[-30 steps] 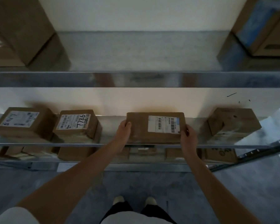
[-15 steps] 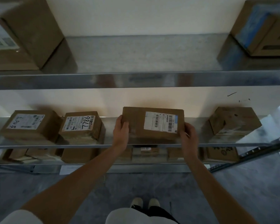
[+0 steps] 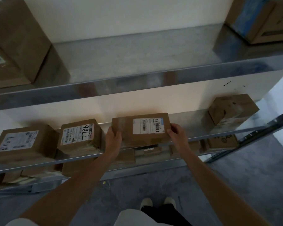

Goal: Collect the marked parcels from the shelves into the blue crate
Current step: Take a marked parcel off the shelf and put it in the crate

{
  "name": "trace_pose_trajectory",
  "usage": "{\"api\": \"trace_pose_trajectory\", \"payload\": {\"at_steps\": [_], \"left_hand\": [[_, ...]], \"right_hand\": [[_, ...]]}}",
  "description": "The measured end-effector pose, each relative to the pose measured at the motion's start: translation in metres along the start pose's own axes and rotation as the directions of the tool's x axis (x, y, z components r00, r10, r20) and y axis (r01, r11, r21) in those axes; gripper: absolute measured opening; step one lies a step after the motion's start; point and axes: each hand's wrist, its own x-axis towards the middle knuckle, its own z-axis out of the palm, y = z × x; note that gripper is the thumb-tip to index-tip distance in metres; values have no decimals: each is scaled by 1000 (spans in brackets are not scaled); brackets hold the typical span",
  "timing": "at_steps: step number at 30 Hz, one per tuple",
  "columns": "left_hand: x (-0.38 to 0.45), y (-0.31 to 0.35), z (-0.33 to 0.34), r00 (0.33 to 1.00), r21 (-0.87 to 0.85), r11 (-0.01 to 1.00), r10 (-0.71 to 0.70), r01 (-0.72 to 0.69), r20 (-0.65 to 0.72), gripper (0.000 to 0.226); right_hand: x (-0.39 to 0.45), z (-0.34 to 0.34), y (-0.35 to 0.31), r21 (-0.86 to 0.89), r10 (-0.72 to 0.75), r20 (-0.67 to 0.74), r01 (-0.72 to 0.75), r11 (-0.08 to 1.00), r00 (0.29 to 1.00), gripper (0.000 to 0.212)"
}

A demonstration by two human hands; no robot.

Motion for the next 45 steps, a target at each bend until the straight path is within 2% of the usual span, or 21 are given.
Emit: {"api": "trace_pose_trajectory", "payload": {"at_steps": [3,7,9,12,17,20,21,23,27,29,31,34,37,39,42,45], "left_hand": [[-4,8,6,996,162,984,80,-73,-36,46],[-9,39,22,960,273,921,274,-278,55,57],[-13,60,42,924,269,884,360,-382,129,55],[-27,89,83,881,176,873,410,-454,237,52],[-62,122,171,846,107,897,358,-429,394,52],[-76,143,225,856,83,942,255,-324,451,56],[-80,152,243,862,79,955,219,-285,457,56],[-89,169,275,882,63,982,130,-178,454,56],[-95,202,325,894,-52,992,-77,111,441,51],[-99,219,342,880,-167,960,-126,224,458,43],[-105,228,350,857,-243,923,-149,300,493,43],[-109,228,356,875,-288,903,-163,318,455,50],[-114,228,347,936,-358,892,-164,275,310,23],[-112,230,338,944,-450,846,-171,288,283,18],[-112,231,327,936,-528,785,-186,325,299,23],[-123,233,323,969,-452,868,-116,206,220,38]], "right_hand": [[1,-6,0,7,35,-12,-35,999,999,41],[7,-29,1,95,41,-131,-29,995,991,41],[9,-49,5,124,39,-203,-14,992,979,37],[14,-88,13,129,23,-332,21,991,943,36],[29,-168,34,86,-45,-563,113,990,825,40],[50,-224,51,81,-43,-636,123,989,770,52],[58,-242,57,82,-35,-627,111,990,778,55],[74,-275,69,106,2,-544,67,992,839,62],[96,-317,89,136,43,-265,-7,991,963,69],[107,-332,94,123,87,-115,-72,990,990,66],[115,-339,94,75,99,11,-99,992,995,51],[118,-340,91,36,45,50,-46,998,998,34],[115,-343,89,158,2,29,-6,987,1000,28],[114,-346,86,308,3,39,-15,951,999,23],[112,-351,80,506,25,90,-67,860,996,21],[110,-355,77,554,6,110,-66,830,994,13]]}}
